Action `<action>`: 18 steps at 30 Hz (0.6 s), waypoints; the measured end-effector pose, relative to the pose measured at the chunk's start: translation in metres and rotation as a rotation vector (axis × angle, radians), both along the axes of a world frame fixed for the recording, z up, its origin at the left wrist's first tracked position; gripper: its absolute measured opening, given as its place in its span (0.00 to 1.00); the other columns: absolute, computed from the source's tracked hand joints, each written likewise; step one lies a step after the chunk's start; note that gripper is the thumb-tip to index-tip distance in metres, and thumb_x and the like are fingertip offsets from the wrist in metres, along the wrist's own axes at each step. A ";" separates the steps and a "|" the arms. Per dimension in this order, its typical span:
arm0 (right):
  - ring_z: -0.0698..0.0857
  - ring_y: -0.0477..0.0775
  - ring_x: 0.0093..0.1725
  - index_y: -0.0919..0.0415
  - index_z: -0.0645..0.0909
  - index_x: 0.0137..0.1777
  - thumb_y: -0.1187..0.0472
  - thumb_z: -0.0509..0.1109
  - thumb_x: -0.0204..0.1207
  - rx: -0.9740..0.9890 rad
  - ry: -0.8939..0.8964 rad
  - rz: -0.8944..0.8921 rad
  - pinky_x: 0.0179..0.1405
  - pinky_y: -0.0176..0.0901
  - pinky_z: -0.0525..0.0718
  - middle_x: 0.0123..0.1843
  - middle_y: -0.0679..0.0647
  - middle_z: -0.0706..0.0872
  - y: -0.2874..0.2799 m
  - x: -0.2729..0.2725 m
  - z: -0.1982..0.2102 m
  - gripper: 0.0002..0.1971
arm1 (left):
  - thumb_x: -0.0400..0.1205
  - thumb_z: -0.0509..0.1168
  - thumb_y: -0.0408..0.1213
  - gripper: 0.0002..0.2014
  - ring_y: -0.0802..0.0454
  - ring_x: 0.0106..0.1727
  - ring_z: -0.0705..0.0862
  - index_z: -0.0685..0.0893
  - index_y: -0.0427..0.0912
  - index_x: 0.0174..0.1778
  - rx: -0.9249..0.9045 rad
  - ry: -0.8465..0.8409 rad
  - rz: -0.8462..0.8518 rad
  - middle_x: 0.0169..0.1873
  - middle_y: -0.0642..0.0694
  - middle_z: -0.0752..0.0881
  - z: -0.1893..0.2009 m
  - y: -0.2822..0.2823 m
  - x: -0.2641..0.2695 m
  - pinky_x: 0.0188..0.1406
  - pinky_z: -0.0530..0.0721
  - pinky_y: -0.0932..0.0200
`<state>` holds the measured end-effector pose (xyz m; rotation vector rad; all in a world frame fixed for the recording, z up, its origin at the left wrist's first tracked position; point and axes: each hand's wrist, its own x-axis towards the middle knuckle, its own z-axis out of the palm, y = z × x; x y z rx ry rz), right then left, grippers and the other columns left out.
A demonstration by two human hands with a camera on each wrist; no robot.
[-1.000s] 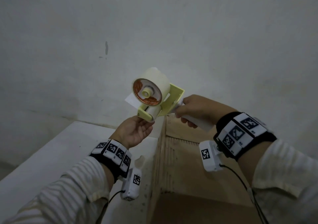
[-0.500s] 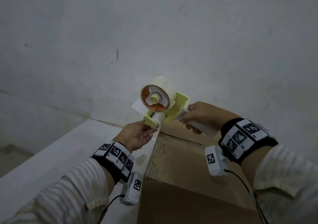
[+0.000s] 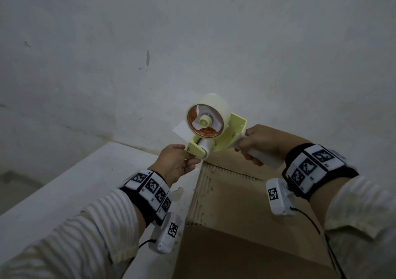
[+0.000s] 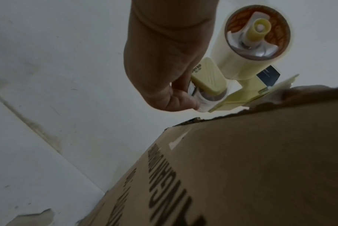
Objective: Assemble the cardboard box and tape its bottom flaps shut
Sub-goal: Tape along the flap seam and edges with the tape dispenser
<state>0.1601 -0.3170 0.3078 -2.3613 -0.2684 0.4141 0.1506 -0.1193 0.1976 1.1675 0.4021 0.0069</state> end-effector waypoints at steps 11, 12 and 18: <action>0.72 0.57 0.22 0.74 0.80 0.37 0.70 0.72 0.60 -0.123 0.025 -0.075 0.25 0.42 0.72 0.22 0.63 0.76 -0.023 0.006 -0.002 0.08 | 0.82 0.56 0.18 0.08 0.48 0.34 0.82 0.70 0.36 0.47 0.028 0.059 -0.032 0.40 0.36 0.80 -0.004 0.002 -0.011 0.36 0.81 0.54; 0.73 0.58 0.23 0.74 0.80 0.36 0.70 0.71 0.57 -0.141 0.028 -0.078 0.25 0.42 0.73 0.24 0.63 0.76 -0.023 0.007 -0.002 0.08 | 0.82 0.56 0.18 0.09 0.47 0.34 0.82 0.69 0.37 0.48 0.019 0.063 -0.031 0.41 0.36 0.81 -0.005 0.002 -0.010 0.36 0.82 0.53; 0.73 0.58 0.23 0.73 0.78 0.37 0.80 0.64 0.67 -0.234 0.041 -0.089 0.19 0.37 0.73 0.20 0.62 0.76 -0.015 0.011 -0.006 0.05 | 0.82 0.57 0.19 0.10 0.49 0.34 0.83 0.70 0.35 0.39 0.051 0.105 -0.072 0.36 0.39 0.80 -0.016 -0.002 -0.009 0.35 0.81 0.55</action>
